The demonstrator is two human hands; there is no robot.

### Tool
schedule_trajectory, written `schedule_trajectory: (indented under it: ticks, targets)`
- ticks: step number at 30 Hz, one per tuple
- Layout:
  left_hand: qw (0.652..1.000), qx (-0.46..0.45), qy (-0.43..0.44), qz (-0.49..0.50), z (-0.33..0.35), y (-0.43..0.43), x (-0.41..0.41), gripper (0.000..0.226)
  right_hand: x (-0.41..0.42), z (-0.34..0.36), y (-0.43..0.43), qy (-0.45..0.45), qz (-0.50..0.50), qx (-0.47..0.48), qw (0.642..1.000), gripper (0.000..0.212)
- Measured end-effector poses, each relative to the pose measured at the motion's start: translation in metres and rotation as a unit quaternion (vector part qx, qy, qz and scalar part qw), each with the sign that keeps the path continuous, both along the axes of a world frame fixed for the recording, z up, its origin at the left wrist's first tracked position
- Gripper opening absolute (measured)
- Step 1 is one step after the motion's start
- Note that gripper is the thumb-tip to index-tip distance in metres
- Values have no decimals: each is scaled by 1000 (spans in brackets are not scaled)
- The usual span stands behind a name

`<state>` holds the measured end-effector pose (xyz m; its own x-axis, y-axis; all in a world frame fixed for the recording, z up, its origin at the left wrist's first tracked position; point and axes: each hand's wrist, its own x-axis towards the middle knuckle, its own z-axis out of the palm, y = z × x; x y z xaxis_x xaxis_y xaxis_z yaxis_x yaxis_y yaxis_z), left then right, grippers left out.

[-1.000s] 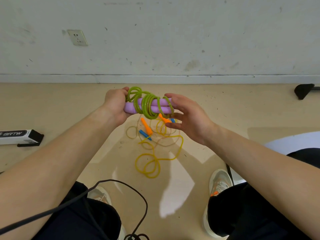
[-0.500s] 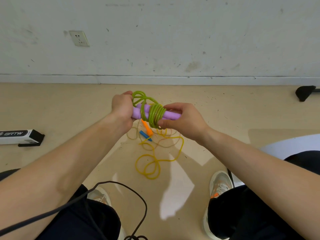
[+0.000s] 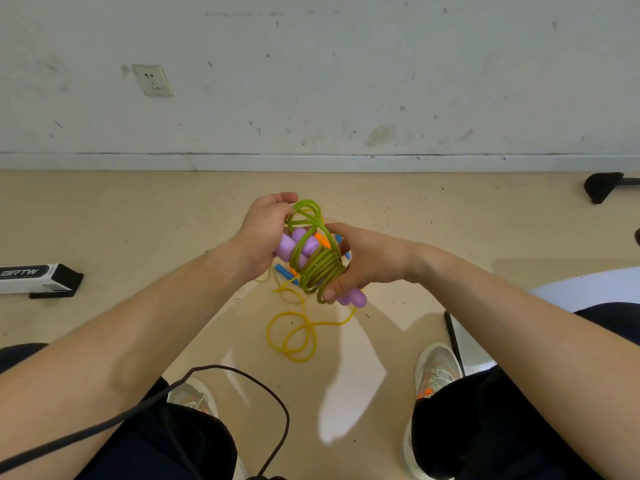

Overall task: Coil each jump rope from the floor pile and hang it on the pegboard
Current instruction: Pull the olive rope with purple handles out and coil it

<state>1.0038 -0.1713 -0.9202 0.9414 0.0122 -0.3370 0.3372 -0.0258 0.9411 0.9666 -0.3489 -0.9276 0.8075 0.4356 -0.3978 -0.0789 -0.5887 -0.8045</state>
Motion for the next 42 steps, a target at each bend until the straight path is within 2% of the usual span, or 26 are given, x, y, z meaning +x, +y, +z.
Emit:
schedule_trajectory:
  ticks: [3, 6, 9, 13, 17, 23, 28, 33, 36, 38, 39, 42]
  targets:
    - [1000, -7, 1, -15, 1, 0, -1, 25, -4, 6, 0, 57, -26, 103, 993, 75]
    - [1000, -20, -7, -23, 1, -1, -4, 24, -7, 6, 15, 53, -134, 186, 972, 35]
    - [999, -41, -8, -21, 2, -5, -9, 25, -7, -5, 33, 26, -260, 275, 925, 27]
    - [998, -49, 3, -38, 0, -8, -12, 26, 0, -7, 32, -1, -302, 273, 914, 10]
    - [998, -40, 16, -44, -2, -7, -13, 24, 7, -2, 16, -9, -252, 261, 932, 11]
    - [995, -79, 50, -31, -5, -4, -11, 20, 9, -1, 4, -72, -173, 219, 957, 15]
    - [994, -77, 40, -71, -7, -5, -16, 21, 9, 3, 2, -71, -160, 182, 967, 6]
    - [996, -65, 15, -64, -11, -1, -16, 17, 6, -2, 12, -83, -198, 171, 962, 8]
    - [997, -59, -12, -55, -13, 2, -16, 14, 6, -4, 13, -74, -226, 204, 950, 23]
    - [996, -56, -31, -57, -14, 2, -16, 11, 5, -6, 15, -68, -247, 225, 940, 16]
    - [996, -54, -38, -61, -14, 1, -16, 11, 4, -7, 16, -55, -264, 237, 933, 11]
    - [994, -44, -59, -82, -15, 1, -16, 13, 7, -6, 17, 22, -301, 256, 918, 24]
